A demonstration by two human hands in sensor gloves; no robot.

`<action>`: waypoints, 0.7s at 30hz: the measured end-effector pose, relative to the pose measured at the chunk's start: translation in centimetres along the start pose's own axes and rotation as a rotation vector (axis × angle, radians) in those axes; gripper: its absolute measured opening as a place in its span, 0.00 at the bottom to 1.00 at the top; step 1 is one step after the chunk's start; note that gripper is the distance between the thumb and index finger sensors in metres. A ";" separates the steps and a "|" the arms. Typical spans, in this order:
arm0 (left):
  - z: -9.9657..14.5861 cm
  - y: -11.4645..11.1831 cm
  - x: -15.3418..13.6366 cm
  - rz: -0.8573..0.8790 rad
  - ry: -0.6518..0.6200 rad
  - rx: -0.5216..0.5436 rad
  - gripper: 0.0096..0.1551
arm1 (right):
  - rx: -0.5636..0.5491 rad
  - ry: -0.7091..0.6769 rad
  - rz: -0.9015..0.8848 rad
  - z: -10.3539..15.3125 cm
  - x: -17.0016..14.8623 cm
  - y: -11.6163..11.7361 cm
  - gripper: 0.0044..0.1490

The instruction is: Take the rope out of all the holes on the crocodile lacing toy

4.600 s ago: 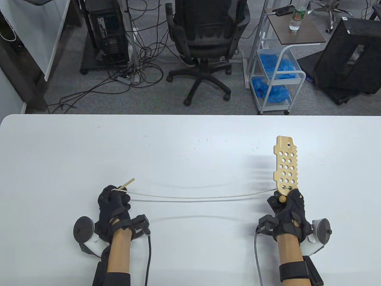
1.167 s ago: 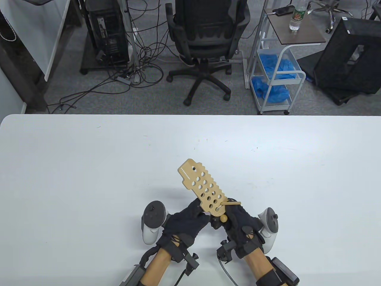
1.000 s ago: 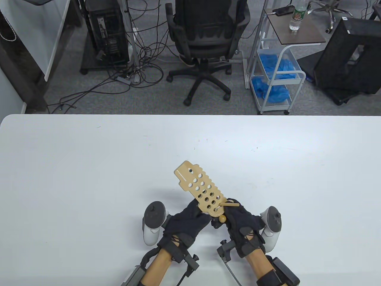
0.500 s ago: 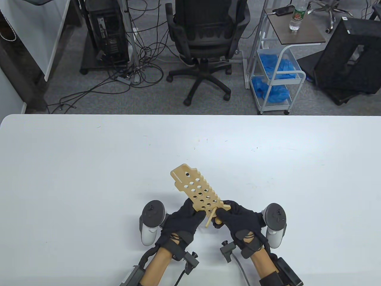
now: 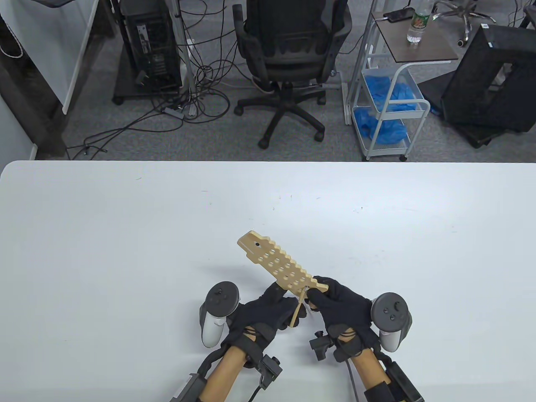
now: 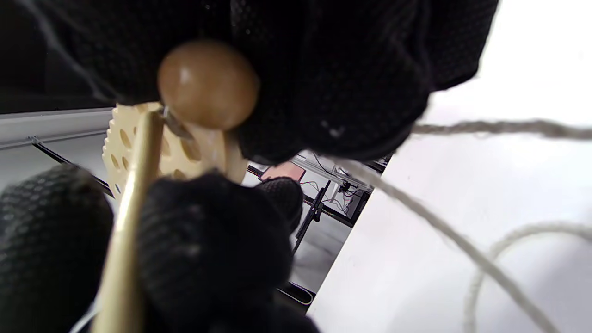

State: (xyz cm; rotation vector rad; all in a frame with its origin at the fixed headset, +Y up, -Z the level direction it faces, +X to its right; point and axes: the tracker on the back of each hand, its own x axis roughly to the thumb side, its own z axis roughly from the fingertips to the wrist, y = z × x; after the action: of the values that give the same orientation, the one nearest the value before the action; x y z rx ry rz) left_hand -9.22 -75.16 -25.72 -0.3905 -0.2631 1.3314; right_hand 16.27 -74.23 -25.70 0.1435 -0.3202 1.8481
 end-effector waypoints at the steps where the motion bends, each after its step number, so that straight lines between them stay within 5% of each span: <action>1: 0.0 0.0 0.1 -0.019 0.000 0.008 0.49 | 0.000 0.005 -0.005 0.0 -0.1 0.0 0.26; 14: 0.0 1.2 0.1 0.019 -0.042 0.021 0.46 | -0.091 0.259 -0.351 -0.4 -4.2 -1.4 0.26; 21: 0.1 3.4 -0.4 0.013 -0.033 0.122 0.44 | -0.140 0.356 -0.338 -0.5 -5.4 -2.7 0.26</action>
State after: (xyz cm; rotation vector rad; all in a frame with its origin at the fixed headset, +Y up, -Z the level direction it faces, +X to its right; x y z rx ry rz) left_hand -12.37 -74.95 -27.00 -0.2678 -0.2058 1.3606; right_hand 20.47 -78.34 -27.17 -0.2156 -0.1634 1.4766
